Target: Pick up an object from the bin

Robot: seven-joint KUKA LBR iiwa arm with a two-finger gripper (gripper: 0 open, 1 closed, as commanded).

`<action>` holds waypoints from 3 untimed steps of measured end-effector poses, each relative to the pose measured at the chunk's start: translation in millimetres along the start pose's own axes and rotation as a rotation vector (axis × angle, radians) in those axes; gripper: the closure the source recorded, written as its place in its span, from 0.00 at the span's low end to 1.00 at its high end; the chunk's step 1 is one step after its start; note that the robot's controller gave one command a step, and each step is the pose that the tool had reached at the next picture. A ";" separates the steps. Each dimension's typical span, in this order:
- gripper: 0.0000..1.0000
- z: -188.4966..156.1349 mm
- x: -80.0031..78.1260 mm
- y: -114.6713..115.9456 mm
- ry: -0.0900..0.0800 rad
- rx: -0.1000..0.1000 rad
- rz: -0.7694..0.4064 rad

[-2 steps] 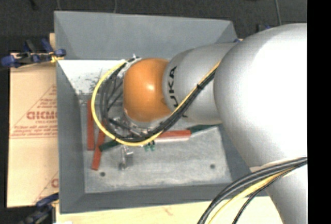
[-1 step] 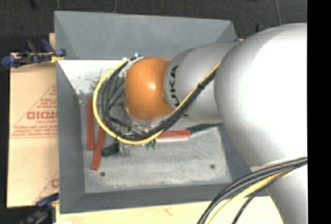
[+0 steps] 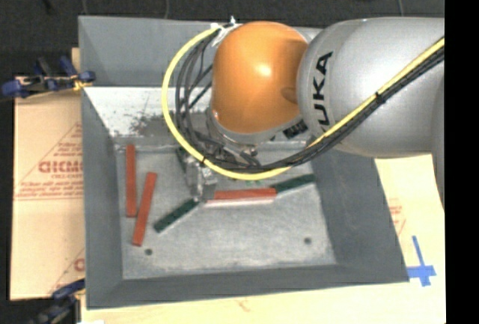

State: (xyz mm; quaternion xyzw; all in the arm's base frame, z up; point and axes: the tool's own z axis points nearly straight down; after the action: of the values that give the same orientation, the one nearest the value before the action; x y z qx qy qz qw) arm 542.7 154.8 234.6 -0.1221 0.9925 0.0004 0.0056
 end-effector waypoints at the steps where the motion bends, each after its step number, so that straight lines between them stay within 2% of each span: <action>1: 0.00 5.1 1.1 0.3 0.007 -0.001 0.001; 2: 0.00 144.3 0.2 9.2 0.016 -0.001 0.055; 3: 1.00 139.7 -2.0 9.0 0.008 -0.002 0.058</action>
Offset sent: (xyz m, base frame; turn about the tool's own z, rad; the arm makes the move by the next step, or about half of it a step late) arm 0.0000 0.0000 0.0000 0.0000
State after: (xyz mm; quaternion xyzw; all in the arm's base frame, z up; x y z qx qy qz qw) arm 544.0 164.4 95.0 -0.0933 0.9956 0.0010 0.0014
